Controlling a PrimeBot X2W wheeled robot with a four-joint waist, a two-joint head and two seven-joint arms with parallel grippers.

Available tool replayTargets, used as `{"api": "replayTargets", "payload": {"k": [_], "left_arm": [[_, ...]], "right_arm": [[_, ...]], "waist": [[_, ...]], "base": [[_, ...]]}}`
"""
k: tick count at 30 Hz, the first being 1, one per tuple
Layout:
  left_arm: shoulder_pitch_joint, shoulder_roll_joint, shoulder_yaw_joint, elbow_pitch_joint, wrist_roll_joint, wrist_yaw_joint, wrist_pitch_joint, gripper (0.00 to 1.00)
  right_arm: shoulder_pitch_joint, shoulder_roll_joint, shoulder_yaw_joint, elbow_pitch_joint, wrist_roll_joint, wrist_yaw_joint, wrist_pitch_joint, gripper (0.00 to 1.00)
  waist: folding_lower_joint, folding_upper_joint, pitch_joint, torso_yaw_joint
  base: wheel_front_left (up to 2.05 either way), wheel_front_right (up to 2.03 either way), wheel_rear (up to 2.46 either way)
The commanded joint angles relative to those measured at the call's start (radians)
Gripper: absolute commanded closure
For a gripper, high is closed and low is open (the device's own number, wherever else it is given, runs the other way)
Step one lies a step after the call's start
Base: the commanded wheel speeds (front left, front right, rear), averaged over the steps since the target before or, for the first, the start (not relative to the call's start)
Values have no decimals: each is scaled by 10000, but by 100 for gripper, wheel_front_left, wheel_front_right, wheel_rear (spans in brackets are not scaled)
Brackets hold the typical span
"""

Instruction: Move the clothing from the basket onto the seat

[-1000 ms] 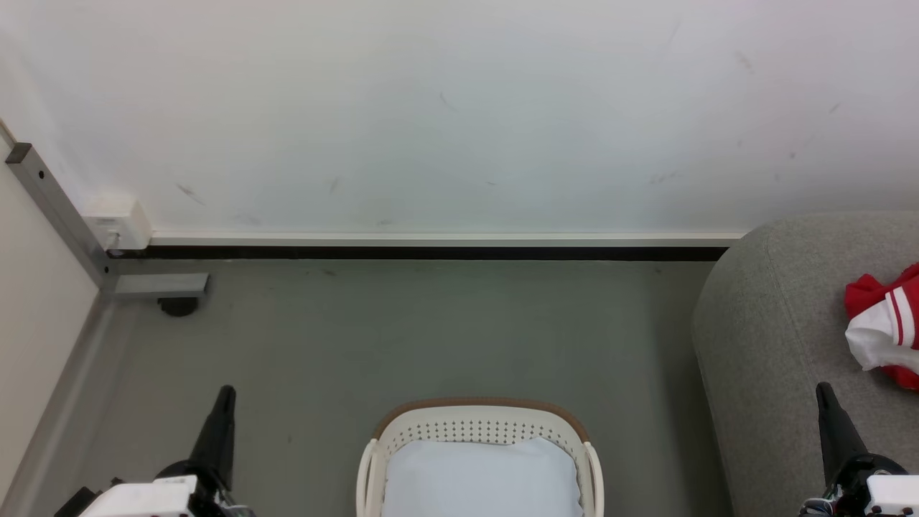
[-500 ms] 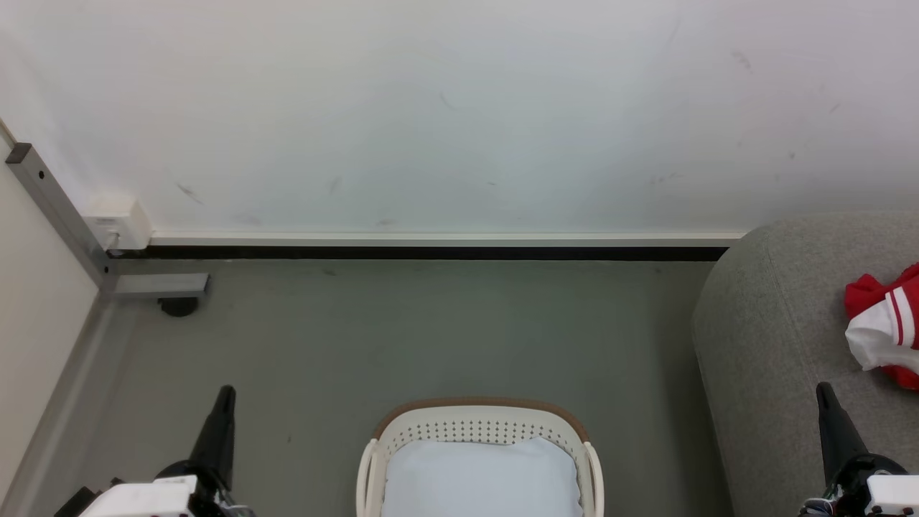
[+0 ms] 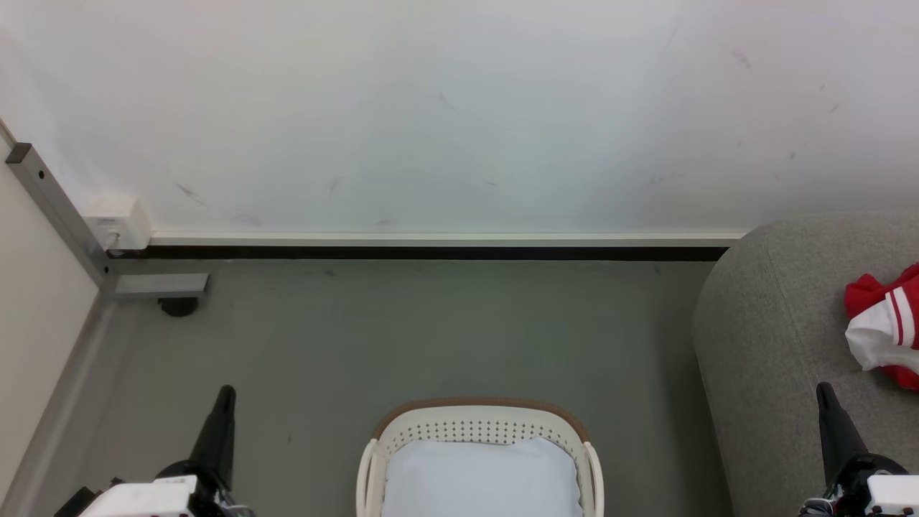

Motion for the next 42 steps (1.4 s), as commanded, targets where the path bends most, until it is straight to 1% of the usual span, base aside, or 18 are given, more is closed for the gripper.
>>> {"api": "replayTargets", "payload": {"k": [1, 42], "left_arm": [[-86, 77, 31, -28, -131, -63, 37, 100], [-86, 77, 30, -30, -132, -63, 36, 100]], "right_arm": [[-114, 13, -46, -42, -57, -21, 17, 100], [-117, 19, -60, -40, -65, -21, 37, 100]], "waist": [[0, 0, 0, 0], [0, 0, 0, 0]], "base": [[0, 0, 0], [0, 0, 0]]}}
